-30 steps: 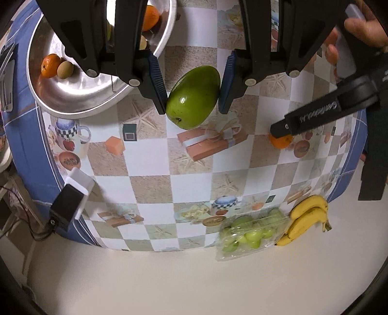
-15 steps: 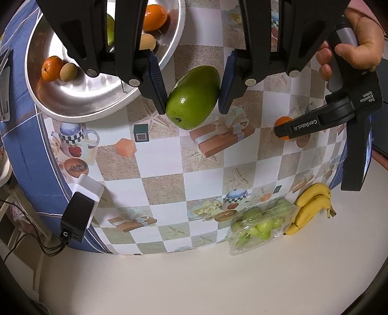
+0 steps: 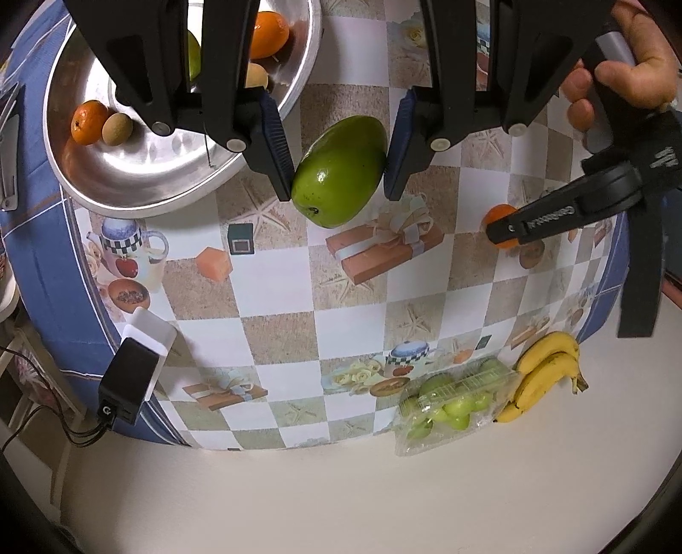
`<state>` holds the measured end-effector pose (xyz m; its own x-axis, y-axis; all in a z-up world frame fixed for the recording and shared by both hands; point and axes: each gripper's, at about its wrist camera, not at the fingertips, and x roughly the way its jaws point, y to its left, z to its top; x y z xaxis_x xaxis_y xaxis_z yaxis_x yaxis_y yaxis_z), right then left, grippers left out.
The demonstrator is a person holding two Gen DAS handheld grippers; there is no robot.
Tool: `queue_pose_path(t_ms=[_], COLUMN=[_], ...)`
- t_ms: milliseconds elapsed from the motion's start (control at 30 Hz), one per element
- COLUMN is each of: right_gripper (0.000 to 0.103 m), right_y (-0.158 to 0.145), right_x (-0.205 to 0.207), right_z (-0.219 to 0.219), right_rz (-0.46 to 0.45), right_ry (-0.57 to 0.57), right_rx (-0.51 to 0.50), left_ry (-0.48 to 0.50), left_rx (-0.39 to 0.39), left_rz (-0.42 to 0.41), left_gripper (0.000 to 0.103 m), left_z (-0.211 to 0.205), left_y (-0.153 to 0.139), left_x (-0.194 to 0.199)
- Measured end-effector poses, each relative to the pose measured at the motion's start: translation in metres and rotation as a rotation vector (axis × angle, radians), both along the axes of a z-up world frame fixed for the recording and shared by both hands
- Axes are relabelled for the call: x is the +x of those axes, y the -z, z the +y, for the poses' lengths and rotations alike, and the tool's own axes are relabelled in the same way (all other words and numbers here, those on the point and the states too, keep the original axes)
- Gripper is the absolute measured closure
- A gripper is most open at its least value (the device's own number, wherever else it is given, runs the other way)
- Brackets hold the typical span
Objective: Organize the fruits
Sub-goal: 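Grasp the orange with the left tool while the right tool holds the green fruit, then carry the orange and green fruit over the steel bowl with both tools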
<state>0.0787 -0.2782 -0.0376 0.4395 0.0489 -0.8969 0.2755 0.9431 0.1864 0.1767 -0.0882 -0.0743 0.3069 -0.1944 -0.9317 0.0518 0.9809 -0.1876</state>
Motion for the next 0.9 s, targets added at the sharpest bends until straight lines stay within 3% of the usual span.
queue_pose_path(t_ms=[167,500,900], right_gripper=[0.058,0.058,0.058], right_y=[-0.002,-0.027,-0.058], right_x=[-0.002,-0.016,-0.042], right_z=[0.002,0.002,-0.002], right_rz=[-0.005,-0.068,-0.137], right_ry=[-0.002,0.004,0.025], right_rx=[-0.005,-0.025,-0.059], left_ry=[-0.003,0.011,0.025], left_rx=[-0.019,-0.054,-0.064], left_rz=[-0.019,-0.147,-0.223], left_gripper=[0.062,0.062,0.062], left_z=[0.003,0.013,0.023], left_y=[-0.016,-0.067,-0.090], left_x=[-0.009,-0.038,-0.075])
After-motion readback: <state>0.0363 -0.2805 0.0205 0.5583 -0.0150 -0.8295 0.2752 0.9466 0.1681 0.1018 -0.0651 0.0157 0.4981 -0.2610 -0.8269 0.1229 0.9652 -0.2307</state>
